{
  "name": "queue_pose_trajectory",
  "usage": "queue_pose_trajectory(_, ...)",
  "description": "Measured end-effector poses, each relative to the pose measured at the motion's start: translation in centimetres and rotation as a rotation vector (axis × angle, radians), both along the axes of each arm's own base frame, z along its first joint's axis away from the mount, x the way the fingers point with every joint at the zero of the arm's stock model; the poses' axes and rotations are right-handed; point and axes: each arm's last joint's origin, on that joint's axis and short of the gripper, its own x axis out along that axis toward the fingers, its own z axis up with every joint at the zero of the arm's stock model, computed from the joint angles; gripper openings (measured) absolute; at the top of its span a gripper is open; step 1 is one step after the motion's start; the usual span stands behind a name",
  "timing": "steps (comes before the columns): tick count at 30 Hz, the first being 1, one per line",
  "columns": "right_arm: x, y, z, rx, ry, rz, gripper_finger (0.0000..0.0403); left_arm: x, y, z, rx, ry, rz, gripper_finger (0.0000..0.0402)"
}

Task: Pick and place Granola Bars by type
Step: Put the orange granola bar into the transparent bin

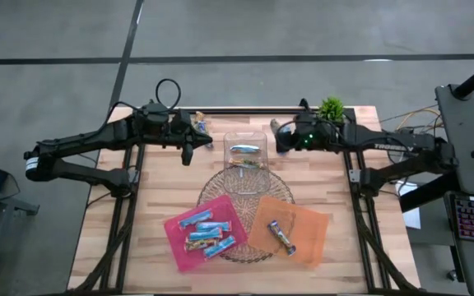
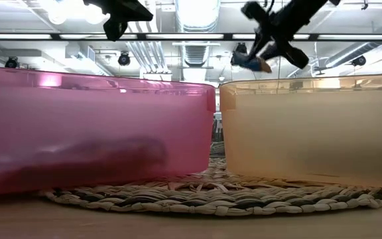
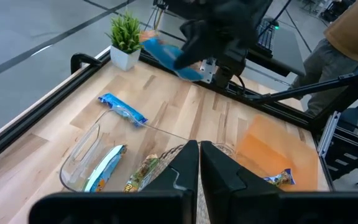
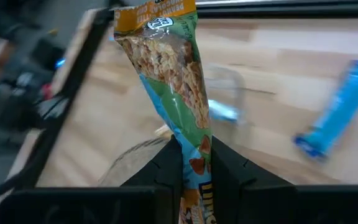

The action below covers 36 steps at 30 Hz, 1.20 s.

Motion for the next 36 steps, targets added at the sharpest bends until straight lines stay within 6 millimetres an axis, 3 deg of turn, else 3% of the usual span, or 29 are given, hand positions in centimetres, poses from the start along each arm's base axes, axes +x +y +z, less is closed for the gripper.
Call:
queue_pose_trajectory(8, 1.3, 2.2, 0.7, -0.077, -0.073, 0.219, 0.0049, 0.0, 0.0, 0.0, -0.003, 0.000, 0.001, 0.0000)
queue_pose_trajectory(13, 1.5, 2.5, 1.2, -0.090, -0.094, 0.299, 0.0049, 0.0, 0.0, 0.0, -0.003, 0.000, 0.001, 0.0000)
queue_pose_trajectory(17, 2.2, 2.5, 2.7, -0.125, -0.123, 0.378, 0.0049, 0.0, 0.0, 0.0, -0.002, 0.001, 0.001, 0.0000)
queue_pose_trajectory(24, 4.0, 2.3, 4.7, -0.195, 0.026, 0.489, 0.0049, 0.0, 0.0, 0.0, -0.001, 0.002, 0.001, 0.0000)
queue_pose_trajectory(31, 6.6, 2.2, 4.5, -0.206, 0.152, 0.675, 0.0049, 0.0, 0.0, 0.0, 0.002, 0.001, -0.001, 0.0000)
queue_pose_trajectory(36, 8.8, 2.2, 2.8, -0.183, 0.190, 0.793, 0.0049, 0.0, 0.0, 0.0, 0.003, 0.000, 0.000, 0.0000)
